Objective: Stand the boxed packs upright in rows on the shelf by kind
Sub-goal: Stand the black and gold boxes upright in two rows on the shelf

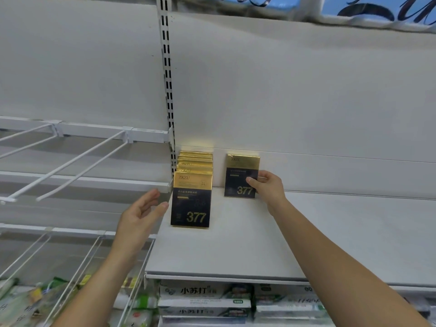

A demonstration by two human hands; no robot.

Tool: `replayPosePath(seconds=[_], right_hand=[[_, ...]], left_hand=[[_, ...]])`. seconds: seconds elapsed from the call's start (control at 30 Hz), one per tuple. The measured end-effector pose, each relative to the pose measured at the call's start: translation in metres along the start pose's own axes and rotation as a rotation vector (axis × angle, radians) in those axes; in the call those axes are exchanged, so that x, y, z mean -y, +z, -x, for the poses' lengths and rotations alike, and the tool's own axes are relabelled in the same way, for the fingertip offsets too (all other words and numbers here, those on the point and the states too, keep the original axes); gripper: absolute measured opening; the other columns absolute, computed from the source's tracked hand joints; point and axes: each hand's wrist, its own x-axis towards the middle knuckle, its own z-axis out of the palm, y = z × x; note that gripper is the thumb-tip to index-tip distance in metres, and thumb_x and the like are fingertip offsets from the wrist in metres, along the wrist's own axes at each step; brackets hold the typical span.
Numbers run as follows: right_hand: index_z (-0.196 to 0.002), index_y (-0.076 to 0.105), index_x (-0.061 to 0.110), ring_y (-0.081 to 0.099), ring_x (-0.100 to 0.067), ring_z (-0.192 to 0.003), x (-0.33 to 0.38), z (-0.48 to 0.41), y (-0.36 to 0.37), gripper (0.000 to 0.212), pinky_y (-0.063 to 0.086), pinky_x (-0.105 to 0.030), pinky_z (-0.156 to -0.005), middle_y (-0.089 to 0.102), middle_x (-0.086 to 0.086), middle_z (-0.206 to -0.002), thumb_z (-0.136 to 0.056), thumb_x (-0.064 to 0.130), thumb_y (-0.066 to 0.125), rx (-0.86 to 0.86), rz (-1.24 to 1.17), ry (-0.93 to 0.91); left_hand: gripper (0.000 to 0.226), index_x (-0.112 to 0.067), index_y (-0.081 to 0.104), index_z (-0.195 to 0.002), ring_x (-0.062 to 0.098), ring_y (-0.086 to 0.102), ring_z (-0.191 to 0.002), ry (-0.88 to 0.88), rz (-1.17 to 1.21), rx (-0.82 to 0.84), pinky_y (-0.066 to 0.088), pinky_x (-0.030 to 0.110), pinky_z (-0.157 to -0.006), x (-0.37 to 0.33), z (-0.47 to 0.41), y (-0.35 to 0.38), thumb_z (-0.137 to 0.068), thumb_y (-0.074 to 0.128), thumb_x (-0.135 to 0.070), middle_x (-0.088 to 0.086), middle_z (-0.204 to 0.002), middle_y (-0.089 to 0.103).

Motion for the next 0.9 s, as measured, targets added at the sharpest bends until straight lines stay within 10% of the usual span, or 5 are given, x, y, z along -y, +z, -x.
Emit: replayPosePath(seconds=[0.37,0.9], right_hand=[[-0.147,0.046,0.030,0.050,-0.006,-0.132,0.048,0.082,-0.037,0.067,0.041,-0.025,-0.108,0.053,0.011,-0.145,-0.088,0.028,0.079,0.050,0.065,-0.245],[-0.147,0.047,0.032,0.050,0.006,-0.133,-0.006,0.247,-0.309,0.059,0.040,-0.030,-0.114,0.056,0.016,-0.145,-0.095,0.019,0.071,-0.242,-0.007,-0.259]], left_hand=[[0.068,-0.033,0.057,-0.143,0.002,0.056,-0.130,0.219,-0.005,0.083,0.043,0.020,-0.099,-0.065,0.005,0.016,-0.079,0.066,-0.056,-0.015,-0.141,0.061],[0.053,-0.049,0.060,-0.130,-0.002,0.056,-0.129,0.330,0.135,0.681,0.040,0.038,-0.118,-0.122,0.167,0.310,-0.078,0.069,-0.055,-0.023,-0.133,0.065]])
